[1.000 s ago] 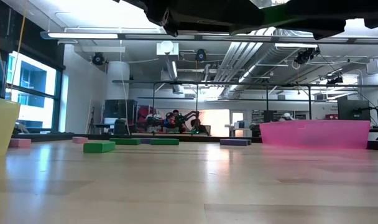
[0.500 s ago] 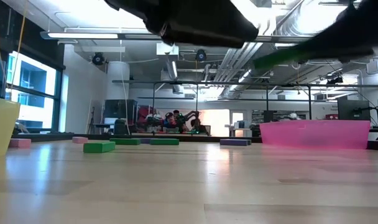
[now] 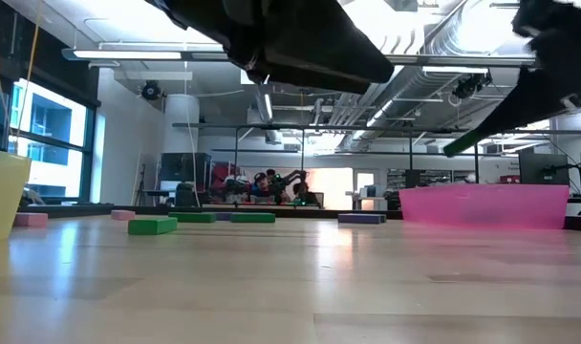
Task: Sort blocks
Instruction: Put the green into the pink bin
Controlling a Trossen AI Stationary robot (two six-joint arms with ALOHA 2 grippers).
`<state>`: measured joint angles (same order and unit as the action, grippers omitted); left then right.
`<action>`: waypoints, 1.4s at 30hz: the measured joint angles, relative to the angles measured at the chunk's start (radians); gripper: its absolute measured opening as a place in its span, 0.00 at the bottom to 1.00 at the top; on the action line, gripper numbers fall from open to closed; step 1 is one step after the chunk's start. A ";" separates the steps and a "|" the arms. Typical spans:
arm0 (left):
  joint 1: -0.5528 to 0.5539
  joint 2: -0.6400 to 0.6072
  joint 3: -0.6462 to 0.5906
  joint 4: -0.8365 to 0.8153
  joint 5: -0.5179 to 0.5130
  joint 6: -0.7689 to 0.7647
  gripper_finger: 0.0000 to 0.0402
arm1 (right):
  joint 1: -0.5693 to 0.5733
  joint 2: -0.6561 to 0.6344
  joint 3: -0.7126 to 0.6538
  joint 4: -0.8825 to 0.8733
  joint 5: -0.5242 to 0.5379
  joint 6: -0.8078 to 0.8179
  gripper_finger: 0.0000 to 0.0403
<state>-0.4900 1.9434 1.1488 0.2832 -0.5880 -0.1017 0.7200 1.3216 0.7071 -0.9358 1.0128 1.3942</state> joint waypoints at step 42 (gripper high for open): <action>-0.002 -0.001 -0.005 -0.011 0.002 -0.029 0.50 | -1.399 0.098 -0.003 0.309 -0.547 -1.013 0.35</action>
<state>-0.4919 1.9423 1.1442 0.2723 -0.5861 -0.1307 -0.6793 1.4200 0.7036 -0.6272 0.4658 0.3813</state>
